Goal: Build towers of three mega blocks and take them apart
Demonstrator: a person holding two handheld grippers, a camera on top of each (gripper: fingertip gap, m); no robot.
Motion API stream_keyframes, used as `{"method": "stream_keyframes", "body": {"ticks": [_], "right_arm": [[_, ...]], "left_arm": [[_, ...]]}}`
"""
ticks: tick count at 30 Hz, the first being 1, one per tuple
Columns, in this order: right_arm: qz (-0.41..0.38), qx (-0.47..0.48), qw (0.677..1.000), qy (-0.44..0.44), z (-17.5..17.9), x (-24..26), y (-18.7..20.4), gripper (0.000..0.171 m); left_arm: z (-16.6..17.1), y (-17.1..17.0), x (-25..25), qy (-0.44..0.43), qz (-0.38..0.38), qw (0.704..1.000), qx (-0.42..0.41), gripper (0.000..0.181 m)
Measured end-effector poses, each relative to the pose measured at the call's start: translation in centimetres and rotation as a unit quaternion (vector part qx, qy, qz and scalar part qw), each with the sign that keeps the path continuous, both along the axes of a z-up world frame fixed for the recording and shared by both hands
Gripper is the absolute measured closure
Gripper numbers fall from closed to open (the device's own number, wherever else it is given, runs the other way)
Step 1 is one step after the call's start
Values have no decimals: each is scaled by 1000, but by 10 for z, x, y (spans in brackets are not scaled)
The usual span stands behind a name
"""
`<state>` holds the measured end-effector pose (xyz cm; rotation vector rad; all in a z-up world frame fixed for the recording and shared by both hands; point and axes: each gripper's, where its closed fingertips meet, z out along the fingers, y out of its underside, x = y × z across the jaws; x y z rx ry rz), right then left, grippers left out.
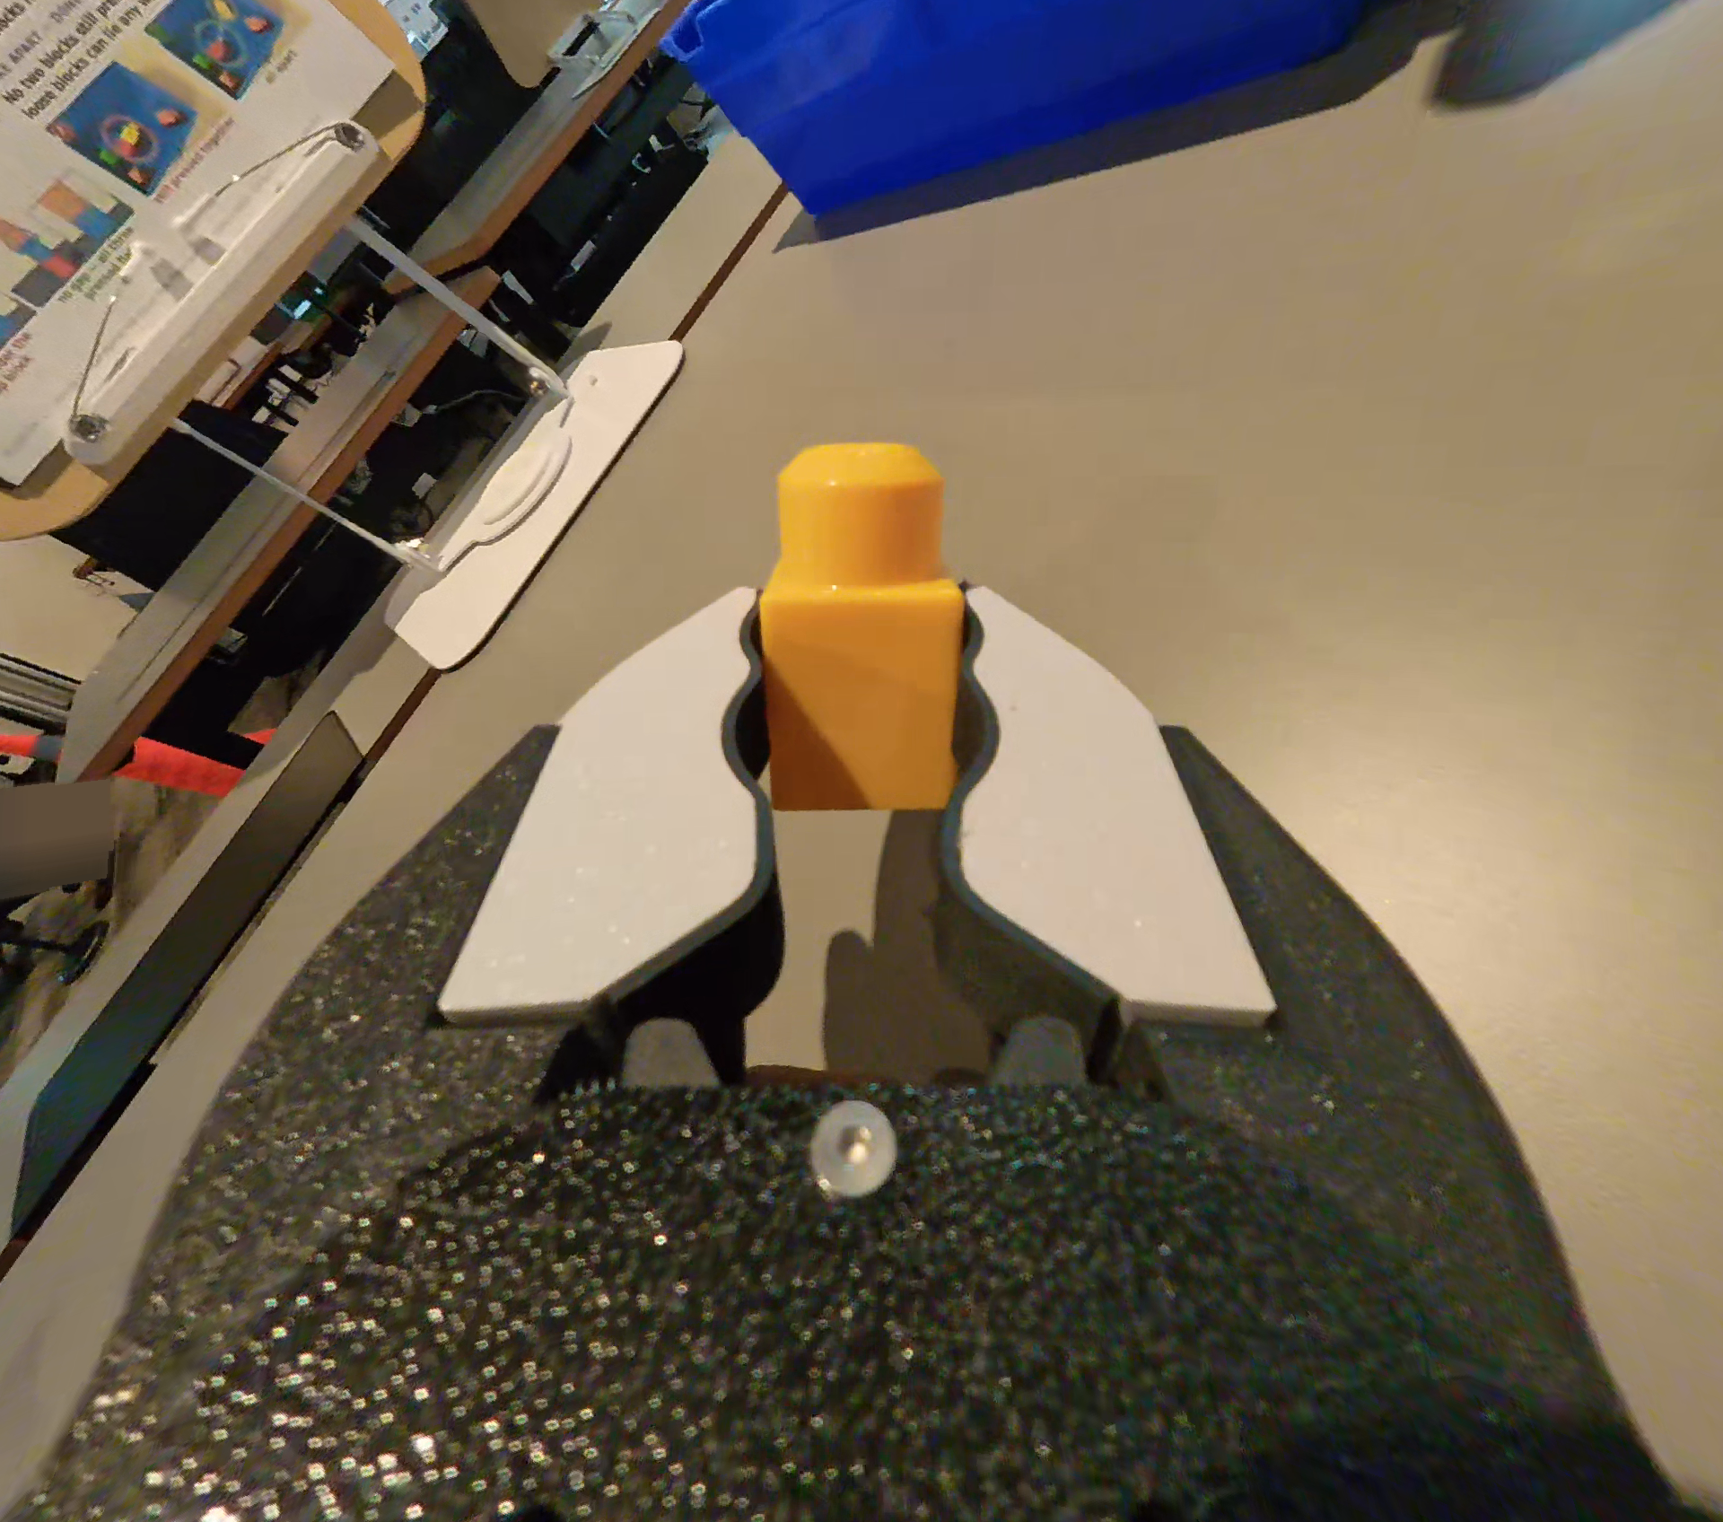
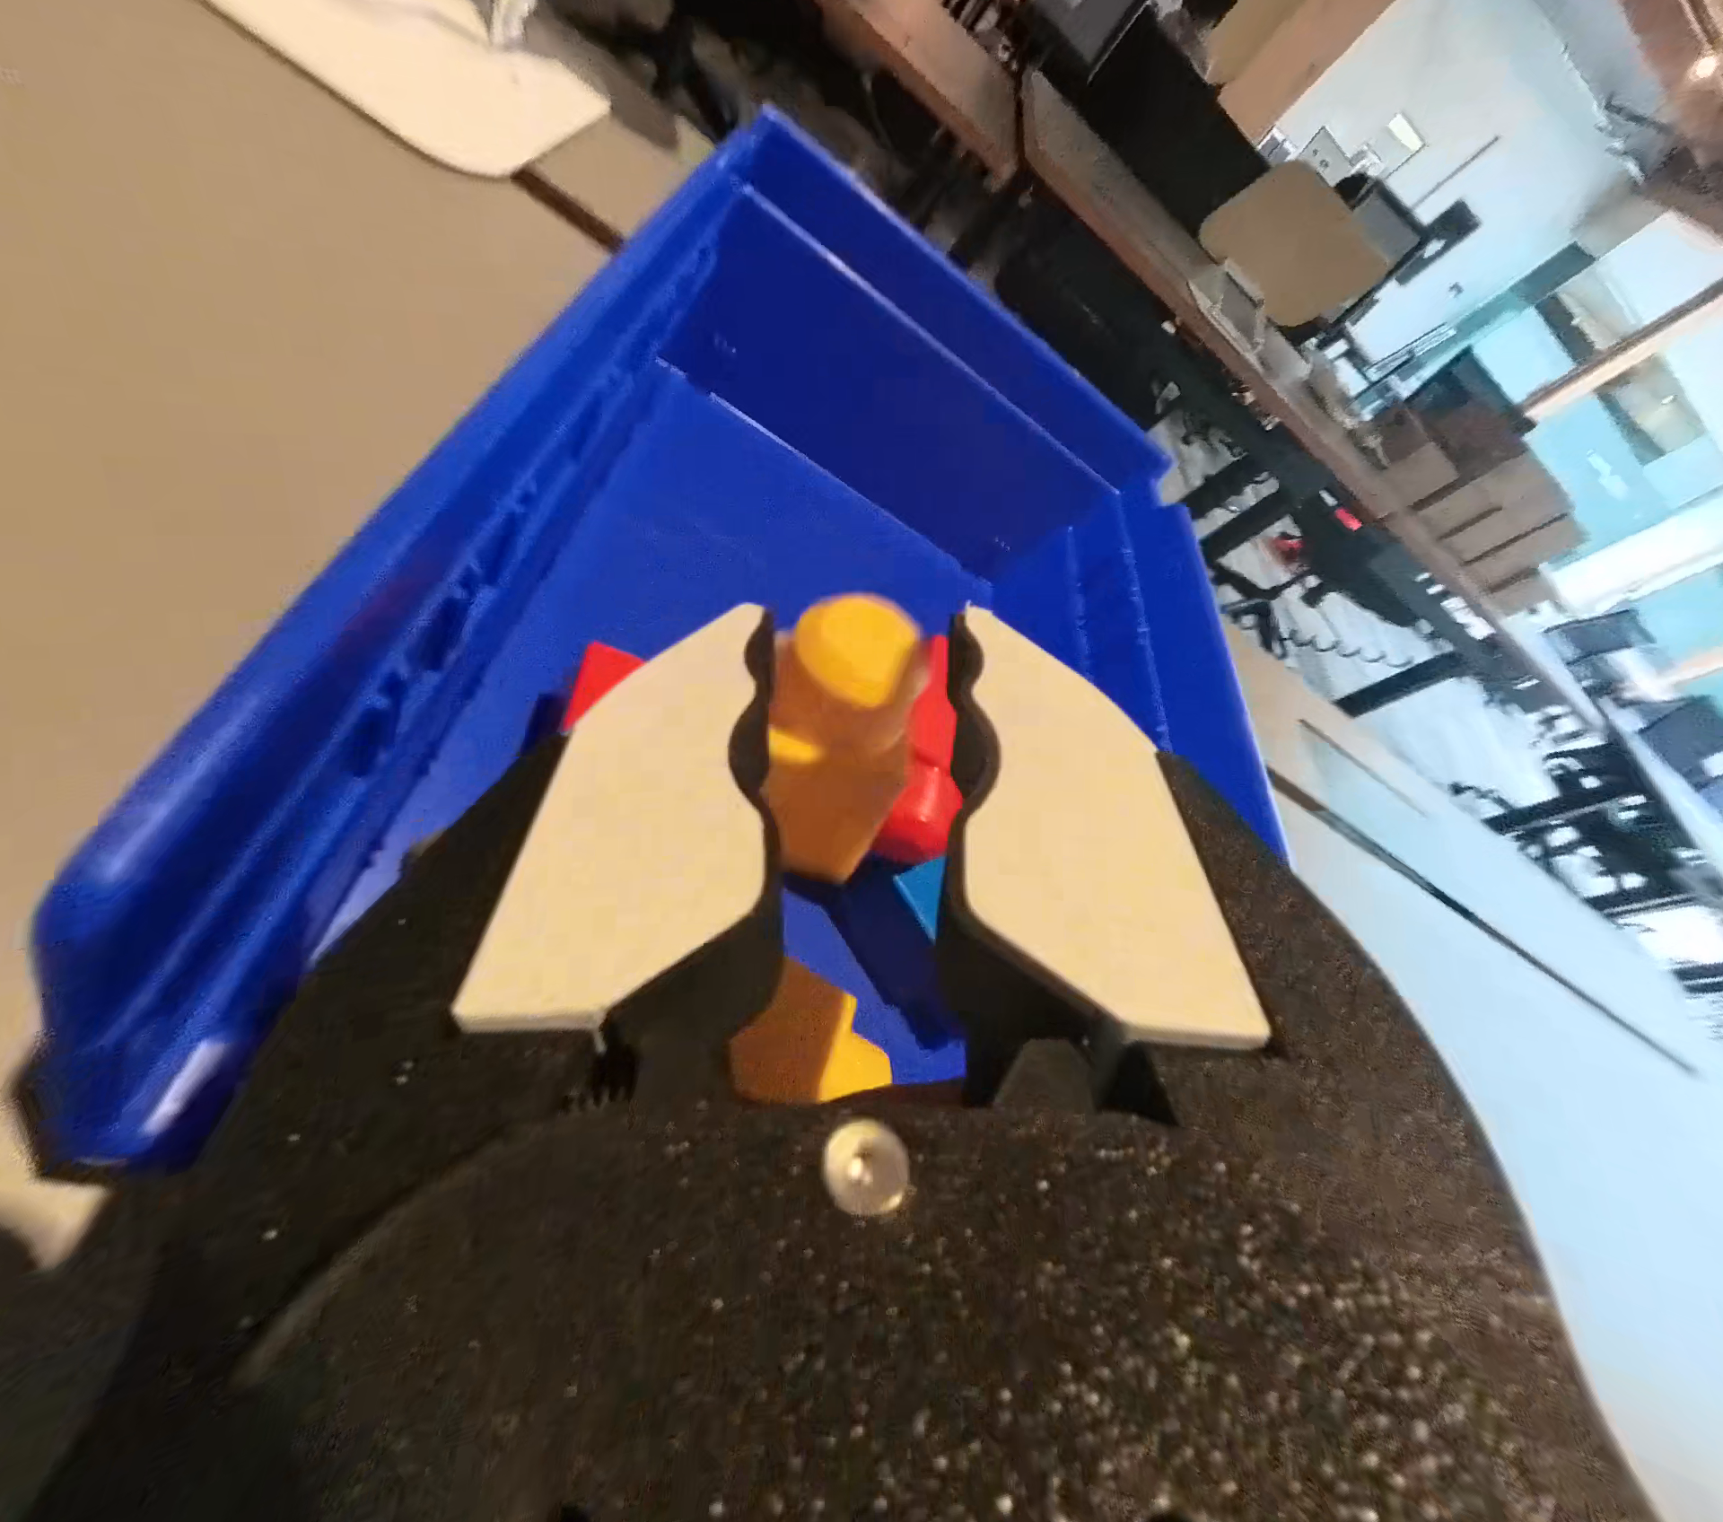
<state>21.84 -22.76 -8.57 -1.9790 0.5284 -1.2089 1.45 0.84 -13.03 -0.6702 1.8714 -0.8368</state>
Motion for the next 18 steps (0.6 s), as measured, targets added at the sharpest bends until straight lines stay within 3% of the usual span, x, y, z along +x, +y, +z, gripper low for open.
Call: {"method": "stream_keyframes", "body": {"ticks": [4, 10, 15, 18], "right_arm": [[5, -17, 1000, 1, -5, 0, 8, 128], [49, 161, 985, -28, 45, -18, 8, 126], [245, 347, 904, -47, 101, -87, 44, 136], [359, 318, 877, -24, 100, -142, 91, 137]], "left_arm": [[3, 3, -1, -4, 3, 1000, -2, 145], [5, 2, -1, -10, 1, 1000, 0, 146], [15, -2, -2, -41, -9, 999, -7, 146], [22, -5, -3, -71, -11, 997, 10, 145]]}}
